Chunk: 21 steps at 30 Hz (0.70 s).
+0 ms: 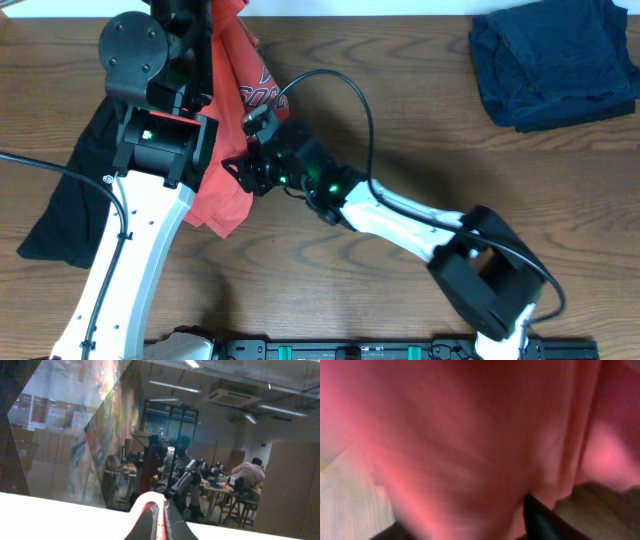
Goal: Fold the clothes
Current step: 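Grasp the hanging red t-shirt with the right gripper, then stretch the red t-shirt between grippers, right gripper moving right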
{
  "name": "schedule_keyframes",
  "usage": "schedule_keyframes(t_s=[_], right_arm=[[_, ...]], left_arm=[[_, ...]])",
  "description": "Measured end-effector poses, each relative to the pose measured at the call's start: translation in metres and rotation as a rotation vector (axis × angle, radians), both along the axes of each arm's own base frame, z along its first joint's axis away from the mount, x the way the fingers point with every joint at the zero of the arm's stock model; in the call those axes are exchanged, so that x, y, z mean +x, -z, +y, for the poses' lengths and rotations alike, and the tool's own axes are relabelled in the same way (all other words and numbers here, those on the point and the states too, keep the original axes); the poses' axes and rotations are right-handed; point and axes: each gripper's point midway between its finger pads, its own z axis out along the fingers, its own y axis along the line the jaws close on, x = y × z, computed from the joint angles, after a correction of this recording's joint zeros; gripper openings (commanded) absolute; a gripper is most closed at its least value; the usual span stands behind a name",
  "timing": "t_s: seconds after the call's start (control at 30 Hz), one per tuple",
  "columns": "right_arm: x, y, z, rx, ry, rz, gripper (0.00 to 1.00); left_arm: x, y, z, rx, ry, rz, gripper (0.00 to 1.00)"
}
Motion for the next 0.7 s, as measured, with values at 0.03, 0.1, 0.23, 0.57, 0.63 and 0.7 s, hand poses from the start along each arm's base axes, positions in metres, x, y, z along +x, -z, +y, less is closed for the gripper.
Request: schedule_keyframes(t_s=[0.03,0.1,0.23,0.57,0.63,0.7], right_arm=[[0.002,0.009,-0.001,-0.015,0.012,0.009,0.14],[0.004,0.024,-0.006,-0.049,0.037,0.037,0.01],[0.010,0.038,-0.022,-0.104,0.078,0.082,0.01],[0.041,-0.028,-0.162,-0.249,0.279,0.144,0.01],[0.043,-0.059,-0.201,-0.247,0.342,0.126,0.01],[0.043,-0.082,-0.230,-0.236,0.386,0.104,0.01]], left_arm=[[0.000,0.001,0.000,0.003,-0.003,0.006,0.06],[0.000,0.003,0.002,0.013,-0.017,0.017,0.06],[-0.004,0.009,0.012,0.046,-0.082,0.062,0.06],[-0.023,0.014,0.059,0.103,-0.269,0.151,0.06],[-0.027,0.016,0.068,0.113,-0.296,0.172,0.06],[-0.032,0.016,0.073,0.115,-0.308,0.183,0.06]])
